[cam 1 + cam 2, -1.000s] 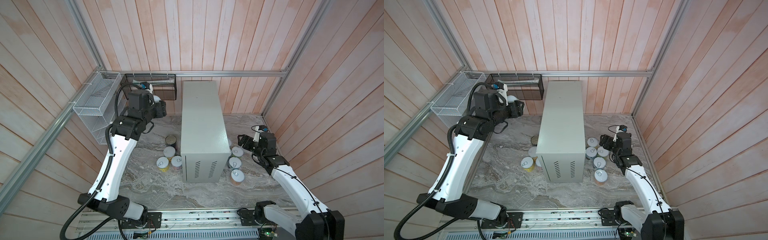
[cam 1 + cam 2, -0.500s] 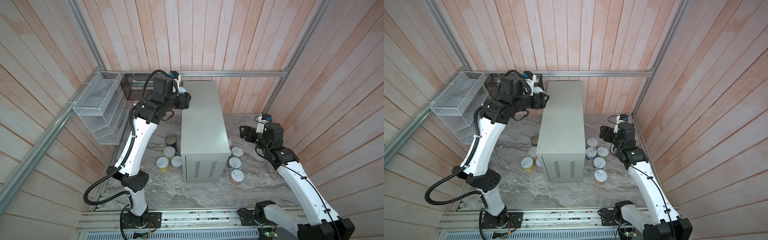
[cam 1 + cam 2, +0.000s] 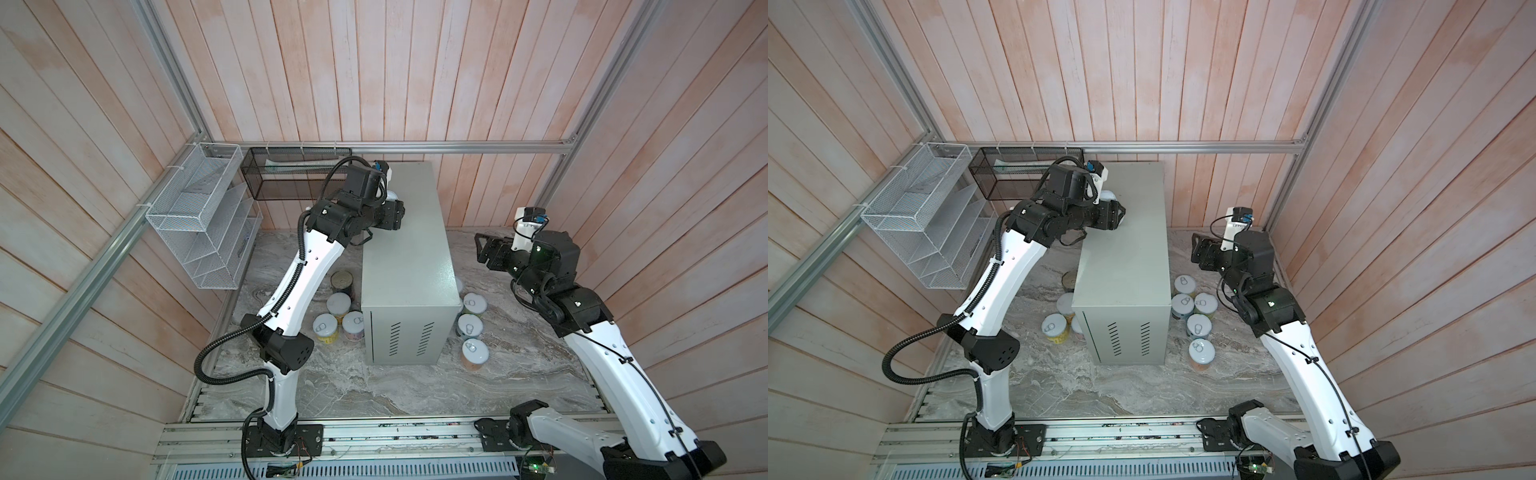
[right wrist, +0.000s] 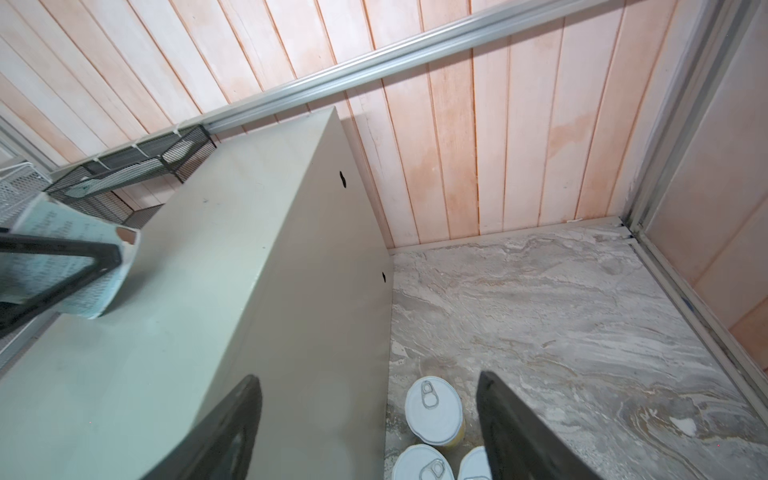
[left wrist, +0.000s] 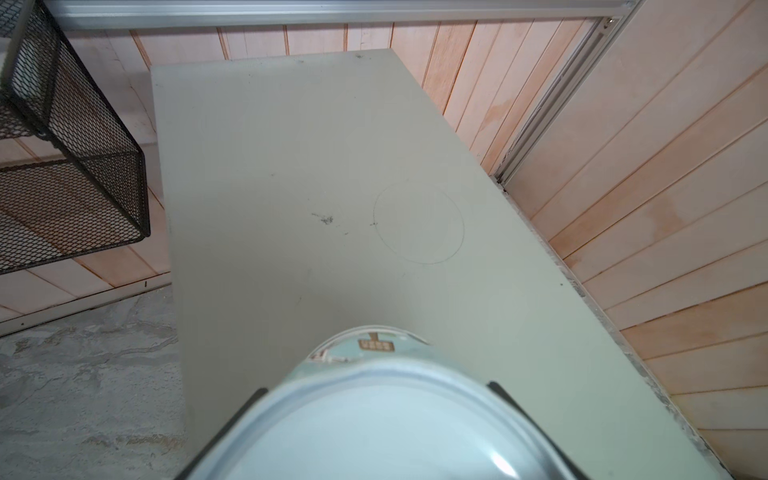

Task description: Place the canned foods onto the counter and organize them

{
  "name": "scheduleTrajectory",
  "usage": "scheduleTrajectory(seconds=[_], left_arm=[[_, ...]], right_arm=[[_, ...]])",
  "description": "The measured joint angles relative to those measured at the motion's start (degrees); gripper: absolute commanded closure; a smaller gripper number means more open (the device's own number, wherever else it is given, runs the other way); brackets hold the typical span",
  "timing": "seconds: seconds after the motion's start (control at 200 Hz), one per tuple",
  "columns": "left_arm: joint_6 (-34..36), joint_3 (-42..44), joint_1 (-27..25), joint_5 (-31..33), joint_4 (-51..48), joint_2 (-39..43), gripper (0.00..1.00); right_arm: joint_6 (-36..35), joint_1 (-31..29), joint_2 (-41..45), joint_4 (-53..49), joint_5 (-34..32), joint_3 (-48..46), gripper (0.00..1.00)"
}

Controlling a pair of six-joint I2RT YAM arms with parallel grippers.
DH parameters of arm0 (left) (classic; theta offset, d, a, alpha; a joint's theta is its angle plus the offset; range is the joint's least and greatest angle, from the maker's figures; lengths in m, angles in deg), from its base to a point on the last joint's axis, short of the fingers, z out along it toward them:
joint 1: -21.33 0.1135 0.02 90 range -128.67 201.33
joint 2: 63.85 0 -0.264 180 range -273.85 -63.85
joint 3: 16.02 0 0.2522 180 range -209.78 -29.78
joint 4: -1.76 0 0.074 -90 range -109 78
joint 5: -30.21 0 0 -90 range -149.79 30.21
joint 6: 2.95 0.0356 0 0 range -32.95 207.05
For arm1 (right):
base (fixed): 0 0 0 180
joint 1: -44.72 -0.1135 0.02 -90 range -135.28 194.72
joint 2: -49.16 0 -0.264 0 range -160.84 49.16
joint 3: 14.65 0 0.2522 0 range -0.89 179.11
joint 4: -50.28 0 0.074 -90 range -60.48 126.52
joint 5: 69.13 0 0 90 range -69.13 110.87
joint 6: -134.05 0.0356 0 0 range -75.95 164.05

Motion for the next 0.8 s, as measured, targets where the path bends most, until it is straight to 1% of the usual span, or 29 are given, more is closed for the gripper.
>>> scheduleTrajectory(seconds=[0.06, 0.145, 0.22, 0.26, 0.3, 0.35, 0.37, 0.41, 0.63, 0.8], left_arm=[[0.02, 0.0, -0.09, 0.02, 0.07, -0.07, 0.79], [0.2, -0.09, -0.28, 0.0, 0.46, -0.31, 0.66], [0.44, -0.22, -0.55, 0.0, 1.09, -0.68, 0.58], [0.66, -0.22, -0.76, -0.02, 1.51, -0.83, 0.52], [0.87, -0.22, -1.03, -0.02, 1.88, -0.92, 0.38], [1.14, -0.22, -1.4, -0.02, 2.14, -0.96, 0.14], [1.31, -0.22, -1.53, 0.0, 2.16, -0.98, 0.08], [1.57, -0.2, -1.84, 0.0, 2.4, -0.98, 0.01], [2.14, 0.5, -3.23, 0.04, 6.75, -0.87, 0.0], [2.12, 3.28, -3.37, 1.68, 8.44, 0.28, 0.0]], right_arm=[[-0.22, -1.7, -0.52, 0.0, -0.63, 1.31, 0.19], [-0.66, -4.35, -1.38, 0.04, -1.64, 2.58, 0.18], [-0.85, -6.38, -2.21, 0.09, -2.43, 3.15, 0.17], [-0.87, -7.23, -2.67, 0.09, -2.78, 3.3, 0.17], [-0.87, -7.98, -3.19, 0.15, -3.17, 3.37, 0.16], [-0.83, -8.94, -3.89, 0.15, -3.72, 3.34, 0.16], [-0.85, -9.27, -4.13, 0.17, -3.93, 3.34, 0.15], [-0.85, -9.84, -4.57, 0.17, -4.13, 3.37, 0.15], [-1.05, -11.69, -6.05, 0.2, -4.83, 4.17, 0.15], [-1.92, -12.94, -6.8, 0.2, -5.42, 6.51, 0.21]])
